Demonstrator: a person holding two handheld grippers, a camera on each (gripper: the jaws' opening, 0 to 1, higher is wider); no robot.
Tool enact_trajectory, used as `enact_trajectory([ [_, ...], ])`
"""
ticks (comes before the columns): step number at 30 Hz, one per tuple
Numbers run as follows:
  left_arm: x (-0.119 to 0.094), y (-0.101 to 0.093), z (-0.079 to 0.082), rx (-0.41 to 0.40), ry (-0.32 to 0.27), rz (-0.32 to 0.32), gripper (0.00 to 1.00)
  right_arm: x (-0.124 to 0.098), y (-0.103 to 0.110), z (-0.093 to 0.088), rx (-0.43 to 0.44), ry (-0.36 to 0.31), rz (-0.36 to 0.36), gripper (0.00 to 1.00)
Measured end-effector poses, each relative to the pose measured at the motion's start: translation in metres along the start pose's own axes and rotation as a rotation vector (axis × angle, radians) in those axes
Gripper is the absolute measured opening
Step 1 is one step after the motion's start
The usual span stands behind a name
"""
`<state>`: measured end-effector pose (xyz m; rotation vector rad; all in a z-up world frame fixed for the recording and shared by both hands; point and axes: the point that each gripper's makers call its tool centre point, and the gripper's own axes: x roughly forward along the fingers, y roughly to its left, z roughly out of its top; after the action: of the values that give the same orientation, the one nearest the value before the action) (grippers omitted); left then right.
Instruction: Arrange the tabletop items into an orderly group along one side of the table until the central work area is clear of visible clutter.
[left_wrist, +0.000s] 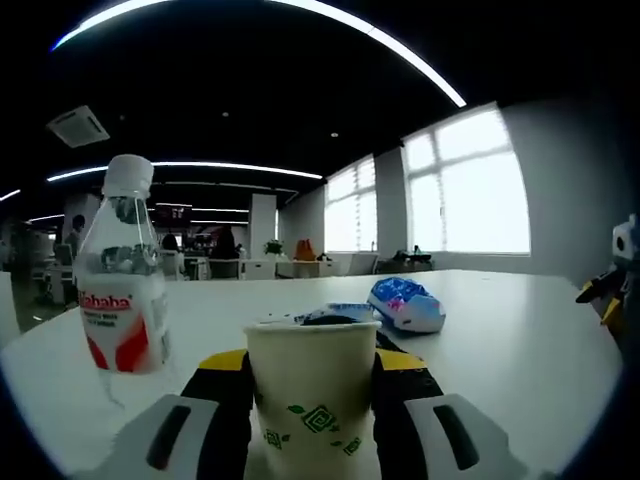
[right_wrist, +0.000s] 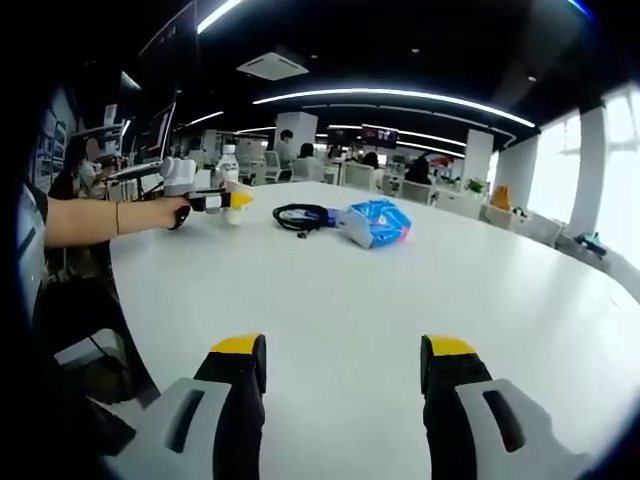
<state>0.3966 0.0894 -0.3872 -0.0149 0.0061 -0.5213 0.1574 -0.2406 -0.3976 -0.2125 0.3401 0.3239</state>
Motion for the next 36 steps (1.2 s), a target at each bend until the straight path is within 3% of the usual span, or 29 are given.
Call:
enact_trajectory([
  [7, -0.005, 0.000, -0.010, 0.019, 0.047, 0.003, 0.45, 0.000, 0.008, 0.003, -0.019, 0.000, 0.014, 0.59],
  [20, -0.005, -0.001, -0.009, 0.024, 0.061, 0.013, 0.41, -0.002, 0.007, 0.001, -0.019, 0.004, 0.009, 0.59],
  [23, -0.003, 0.001, -0.001, 0.014, 0.027, 0.037, 0.41, -0.002, 0.008, 0.001, -0.022, 0.005, 0.018, 0.59],
  [36, 0.021, 0.012, 0.008, 0.019, 0.035, 0.102, 0.41, -0.005, -0.001, -0.001, -0.010, 0.000, 0.003, 0.59],
])
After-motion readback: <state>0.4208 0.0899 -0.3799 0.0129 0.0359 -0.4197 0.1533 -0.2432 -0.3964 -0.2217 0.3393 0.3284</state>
